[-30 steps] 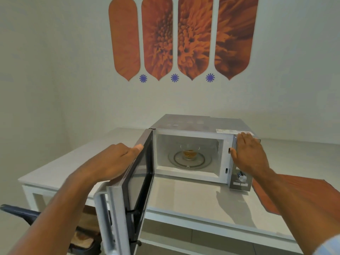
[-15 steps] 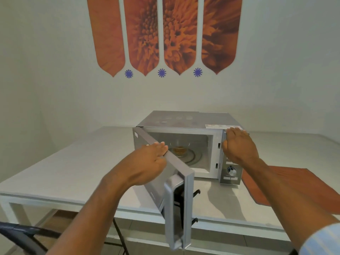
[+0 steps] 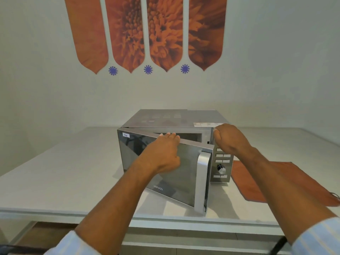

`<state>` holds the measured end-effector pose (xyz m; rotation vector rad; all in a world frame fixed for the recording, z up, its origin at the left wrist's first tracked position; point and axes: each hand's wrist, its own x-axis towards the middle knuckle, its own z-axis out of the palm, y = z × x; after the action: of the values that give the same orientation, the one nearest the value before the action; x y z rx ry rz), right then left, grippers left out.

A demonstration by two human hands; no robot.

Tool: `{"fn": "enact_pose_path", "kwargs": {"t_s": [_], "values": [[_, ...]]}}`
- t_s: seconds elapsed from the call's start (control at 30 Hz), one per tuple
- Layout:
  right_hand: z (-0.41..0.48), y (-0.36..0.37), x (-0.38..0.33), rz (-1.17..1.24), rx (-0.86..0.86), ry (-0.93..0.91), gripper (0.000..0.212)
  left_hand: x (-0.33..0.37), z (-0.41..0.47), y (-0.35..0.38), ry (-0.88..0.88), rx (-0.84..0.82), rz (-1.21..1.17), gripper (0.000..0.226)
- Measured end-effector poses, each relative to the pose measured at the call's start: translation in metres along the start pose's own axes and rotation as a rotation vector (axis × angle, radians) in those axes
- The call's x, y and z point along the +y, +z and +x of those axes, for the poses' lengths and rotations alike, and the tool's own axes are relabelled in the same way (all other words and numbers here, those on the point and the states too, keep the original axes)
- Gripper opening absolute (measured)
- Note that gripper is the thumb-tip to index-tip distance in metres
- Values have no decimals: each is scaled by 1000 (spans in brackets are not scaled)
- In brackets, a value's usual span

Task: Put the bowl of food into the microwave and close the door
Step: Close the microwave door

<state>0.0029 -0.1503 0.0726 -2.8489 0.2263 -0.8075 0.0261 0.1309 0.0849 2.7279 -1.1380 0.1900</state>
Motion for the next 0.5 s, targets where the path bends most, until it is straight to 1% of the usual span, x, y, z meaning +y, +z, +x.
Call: {"fn": "enact_pose_path", "kwargs": {"t_s": [0.23, 0.3, 0.4, 0.43, 0.5], "values": [[-2, -5, 6, 83, -2, -88, 47, 2, 33, 5, 0, -27, 3, 82], [-1, -6, 8, 74, -13, -72, 56, 3, 39, 6, -1, -31, 4, 83], [3, -9, 9, 36, -53, -66, 82, 4, 47, 5, -5, -25, 14, 80], [5, -11, 9, 33, -70, -75, 87, 4, 50, 5, -6, -27, 22, 79], [6, -13, 10, 28, -93, -98, 87, 5, 54, 4, -10, -26, 37, 79]]}}
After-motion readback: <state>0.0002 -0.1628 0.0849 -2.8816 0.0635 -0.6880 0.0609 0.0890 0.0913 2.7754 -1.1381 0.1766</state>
